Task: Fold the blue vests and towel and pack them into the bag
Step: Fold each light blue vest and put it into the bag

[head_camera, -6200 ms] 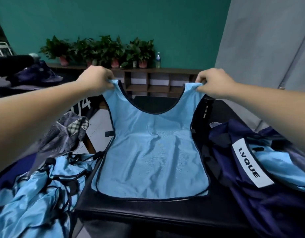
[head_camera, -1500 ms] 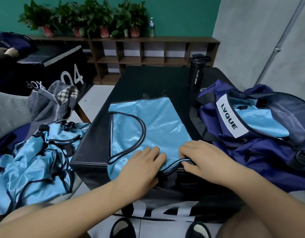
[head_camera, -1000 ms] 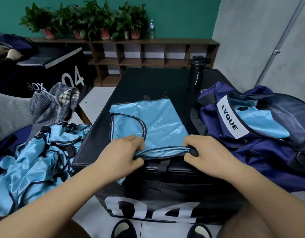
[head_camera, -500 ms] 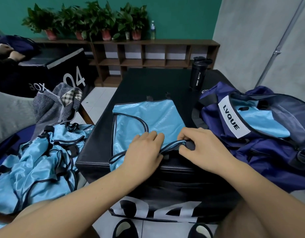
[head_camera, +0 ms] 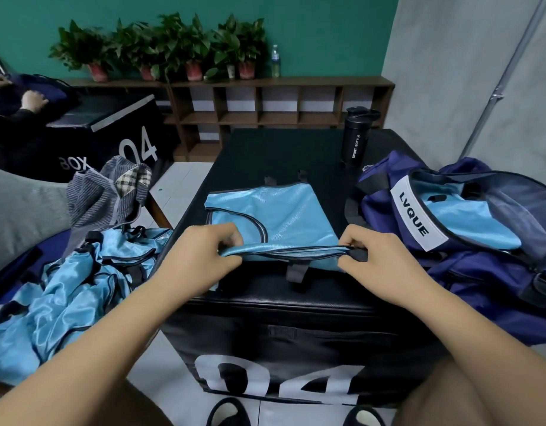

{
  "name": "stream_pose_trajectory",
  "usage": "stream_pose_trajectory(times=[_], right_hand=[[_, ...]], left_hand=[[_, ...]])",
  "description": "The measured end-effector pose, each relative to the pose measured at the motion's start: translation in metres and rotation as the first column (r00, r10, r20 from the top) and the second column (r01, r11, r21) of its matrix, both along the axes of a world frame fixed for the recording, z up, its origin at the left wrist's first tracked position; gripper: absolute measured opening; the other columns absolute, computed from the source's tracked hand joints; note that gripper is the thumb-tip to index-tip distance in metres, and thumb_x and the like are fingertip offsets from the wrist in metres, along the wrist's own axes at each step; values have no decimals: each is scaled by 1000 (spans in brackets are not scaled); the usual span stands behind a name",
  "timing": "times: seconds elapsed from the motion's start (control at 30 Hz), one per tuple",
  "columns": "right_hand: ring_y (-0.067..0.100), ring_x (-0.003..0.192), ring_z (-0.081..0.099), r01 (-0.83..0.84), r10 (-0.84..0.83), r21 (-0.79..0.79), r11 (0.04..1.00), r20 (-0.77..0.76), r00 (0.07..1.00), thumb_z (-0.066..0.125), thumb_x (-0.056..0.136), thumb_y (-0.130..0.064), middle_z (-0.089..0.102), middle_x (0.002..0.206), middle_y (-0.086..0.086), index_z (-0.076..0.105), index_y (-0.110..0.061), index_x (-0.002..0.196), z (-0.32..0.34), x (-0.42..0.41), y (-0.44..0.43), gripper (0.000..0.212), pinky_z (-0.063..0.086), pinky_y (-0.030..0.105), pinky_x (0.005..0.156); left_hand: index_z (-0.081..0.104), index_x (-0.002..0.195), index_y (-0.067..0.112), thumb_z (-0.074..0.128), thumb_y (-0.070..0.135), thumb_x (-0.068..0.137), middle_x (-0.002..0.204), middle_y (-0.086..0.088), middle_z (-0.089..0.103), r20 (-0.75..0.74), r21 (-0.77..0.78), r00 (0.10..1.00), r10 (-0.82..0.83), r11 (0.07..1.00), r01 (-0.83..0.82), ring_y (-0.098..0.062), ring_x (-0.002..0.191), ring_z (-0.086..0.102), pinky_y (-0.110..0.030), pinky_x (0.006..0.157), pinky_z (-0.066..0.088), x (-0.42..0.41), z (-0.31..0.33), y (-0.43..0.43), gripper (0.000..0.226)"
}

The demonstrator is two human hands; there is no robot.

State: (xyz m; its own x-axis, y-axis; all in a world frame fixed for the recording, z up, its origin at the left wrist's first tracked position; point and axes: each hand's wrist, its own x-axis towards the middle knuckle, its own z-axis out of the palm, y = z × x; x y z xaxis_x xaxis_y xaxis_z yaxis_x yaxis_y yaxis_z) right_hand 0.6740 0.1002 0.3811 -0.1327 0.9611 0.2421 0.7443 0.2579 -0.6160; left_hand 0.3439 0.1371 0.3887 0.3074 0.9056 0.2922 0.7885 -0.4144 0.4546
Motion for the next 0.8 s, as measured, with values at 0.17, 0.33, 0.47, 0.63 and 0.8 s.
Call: stream_pose_trajectory(times=[0.17, 0.33, 0.47, 0.63, 0.8], right_hand=[[21, 65, 45, 63, -58, 42, 997, -118, 991, 67, 84, -21, 57, 71, 5, 59, -20, 81, 3, -3, 2, 8, 38, 37, 63], [21, 68, 55, 180, -178, 24, 983, -76, 981, 68, 86, -24, 62, 71, -1, 61, -24, 84, -4, -13, 22, 8, 48, 39, 67], [20, 73, 62, 272, -269, 21, 962, -86, 959, 73, 84, -23, 65, 72, -3, 60, -27, 92, -6, -15, 56, 15, 51, 41, 69], [19, 82, 64, 352, -348, 43, 935, -75, 934, 73, 83, -22, 65, 81, -7, 57, -27, 110, -9, -22, 98, 32, 57, 45, 73], [27, 95, 63, 406, -404, 36, 913, -42, 914, 72, 82, -28, 68, 100, -3, 50, -28, 128, -19, -23, 129, 51, 57, 43, 77]], left_hand=[[70, 90, 24, 73, 17, 85, 69, -5, 66, 91, -308, 990, -109, 942, 132, -12, 57, 43, -32, 63, 38, -15, 8, 2, 9], [67, 90, 31, 74, 18, 87, 72, 6, 72, 61, -189, 998, -30, 981, 41, -7, 51, 56, -23, 53, 44, -9, 4, 21, 15], [64, 87, 33, 75, 23, 85, 67, 10, 68, 31, -72, 996, 78, 995, -76, -8, 58, 57, -18, 51, 37, -4, -4, 56, 14], [62, 83, 31, 72, 24, 83, 71, 10, 68, 73, -31, 980, 185, 983, -183, -7, 69, 62, -31, 61, 47, 4, -20, 100, 12], [62, 82, 33, 71, 29, 82, 70, 12, 68, 101, -29, 960, 260, 966, -258, -9, 71, 64, -39, 71, 57, 0, -38, 131, 11]])
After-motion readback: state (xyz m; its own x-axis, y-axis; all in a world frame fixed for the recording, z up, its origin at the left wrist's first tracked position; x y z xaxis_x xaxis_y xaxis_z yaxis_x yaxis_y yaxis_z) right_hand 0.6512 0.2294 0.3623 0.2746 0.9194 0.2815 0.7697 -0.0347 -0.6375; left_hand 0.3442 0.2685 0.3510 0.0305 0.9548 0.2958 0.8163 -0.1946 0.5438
